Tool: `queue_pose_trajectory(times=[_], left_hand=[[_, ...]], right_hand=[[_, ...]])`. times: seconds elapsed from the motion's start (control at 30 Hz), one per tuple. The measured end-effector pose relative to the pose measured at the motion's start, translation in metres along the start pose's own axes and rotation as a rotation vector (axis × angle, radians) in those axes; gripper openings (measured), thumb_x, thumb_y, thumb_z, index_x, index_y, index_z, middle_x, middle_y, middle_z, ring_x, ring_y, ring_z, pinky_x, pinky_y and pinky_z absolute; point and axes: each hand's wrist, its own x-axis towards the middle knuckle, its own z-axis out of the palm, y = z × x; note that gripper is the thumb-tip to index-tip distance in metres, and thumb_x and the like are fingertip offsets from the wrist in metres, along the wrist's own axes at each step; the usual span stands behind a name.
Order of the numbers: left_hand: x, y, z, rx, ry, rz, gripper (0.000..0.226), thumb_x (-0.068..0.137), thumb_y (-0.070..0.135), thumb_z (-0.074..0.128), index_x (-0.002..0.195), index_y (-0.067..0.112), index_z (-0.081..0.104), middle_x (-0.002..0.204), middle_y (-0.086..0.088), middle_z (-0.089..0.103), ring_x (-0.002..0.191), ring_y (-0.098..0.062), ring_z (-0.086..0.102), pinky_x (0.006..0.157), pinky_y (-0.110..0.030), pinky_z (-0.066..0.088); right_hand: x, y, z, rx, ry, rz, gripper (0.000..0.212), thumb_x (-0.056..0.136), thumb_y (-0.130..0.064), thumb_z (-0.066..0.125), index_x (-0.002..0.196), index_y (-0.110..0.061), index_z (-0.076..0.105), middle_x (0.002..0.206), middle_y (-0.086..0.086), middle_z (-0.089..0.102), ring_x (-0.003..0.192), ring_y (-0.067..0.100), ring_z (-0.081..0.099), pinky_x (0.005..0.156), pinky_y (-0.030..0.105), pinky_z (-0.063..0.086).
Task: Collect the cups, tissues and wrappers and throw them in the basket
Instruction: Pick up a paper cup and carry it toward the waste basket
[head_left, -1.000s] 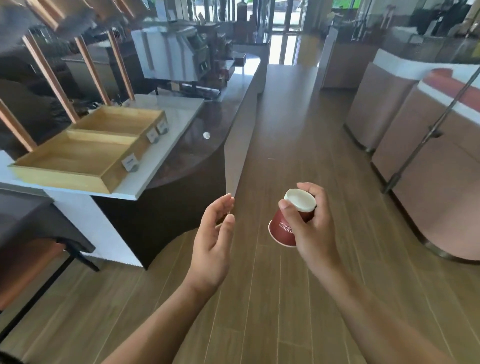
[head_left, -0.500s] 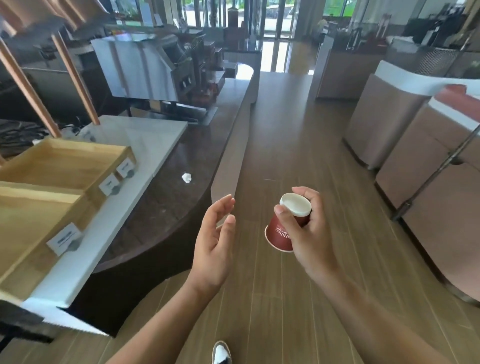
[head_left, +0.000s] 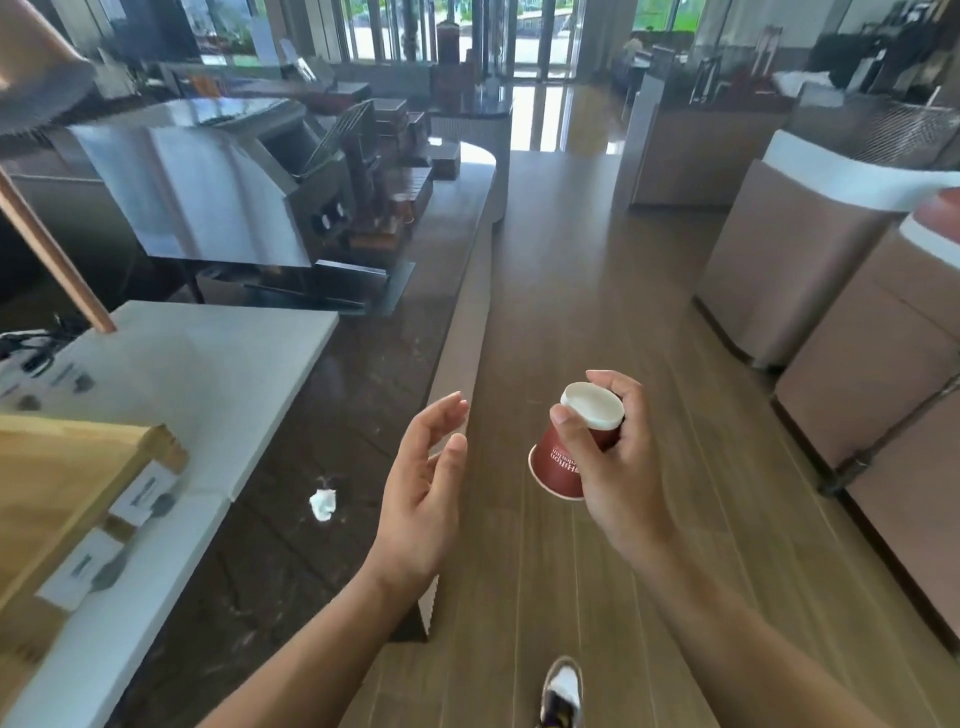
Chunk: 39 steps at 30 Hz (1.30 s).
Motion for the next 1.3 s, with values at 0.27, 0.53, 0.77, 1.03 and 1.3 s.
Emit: queue_pose_trajectory(times=[0.27,0.53,0.77,1.03,1.3], left_hand=[[0.173,-0.049,0.077,0.070,0.096,-0.008,0.040,0.107,0.042,0.048,0.146,0.032,0.050,0.146,0.017,0.058,0.135,0.000,0.056,0.115,-0.037,0.050],[0.330,-0.070,0.146,0.047,0.183,-0.022,0.042,0.108,0.042,0.044,0.147,0.028,0.050,0.144,0.020,0.058,0.135,0.001,0.055,0.115,-0.039,0.050],[0.445,-0.110,0.169,0.021,0.238,-0.050,0.045,0.103,0.040,0.044,0.145,0.028,0.051,0.142,0.018,0.059,0.134,0.000,0.056,0.115,-0.039,0.050],[0.601,-0.171,0.157,0.027,0.314,-0.090,0.044,0.101,0.047,0.043,0.143,0.038,0.049,0.145,0.018,0.057,0.134,0.005,0.053,0.117,-0.035,0.048],[0.743,-0.218,0.122,0.042,0.388,-0.119,0.029,0.111,0.032,0.046,0.136,0.044,0.052,0.138,0.024,0.060,0.133,0.002,0.056,0.116,-0.037,0.049]], right_hand=[[0.197,0.072,0.013,0.061,-0.100,0.009,0.057,0.075,-0.060,0.072,0.124,-0.036,0.054,0.111,-0.013,0.065,0.100,0.009,0.066,0.088,0.027,0.054],[0.382,0.112,0.023,0.078,-0.216,-0.017,0.059,0.070,-0.047,0.075,0.124,-0.037,0.054,0.113,-0.010,0.063,0.102,0.015,0.063,0.096,0.040,0.056],[0.503,0.158,0.054,0.051,-0.284,-0.030,0.058,0.071,-0.043,0.073,0.124,-0.040,0.051,0.116,-0.007,0.062,0.103,0.017,0.063,0.091,0.034,0.055],[0.652,0.206,0.157,0.090,-0.404,-0.018,0.058,0.077,-0.028,0.072,0.130,-0.032,0.047,0.111,-0.010,0.061,0.098,0.015,0.063,0.083,0.023,0.054],[0.785,0.229,0.276,0.117,-0.445,-0.034,0.058,0.081,-0.028,0.071,0.132,-0.026,0.046,0.118,-0.008,0.057,0.106,0.013,0.060,0.092,0.023,0.053]])
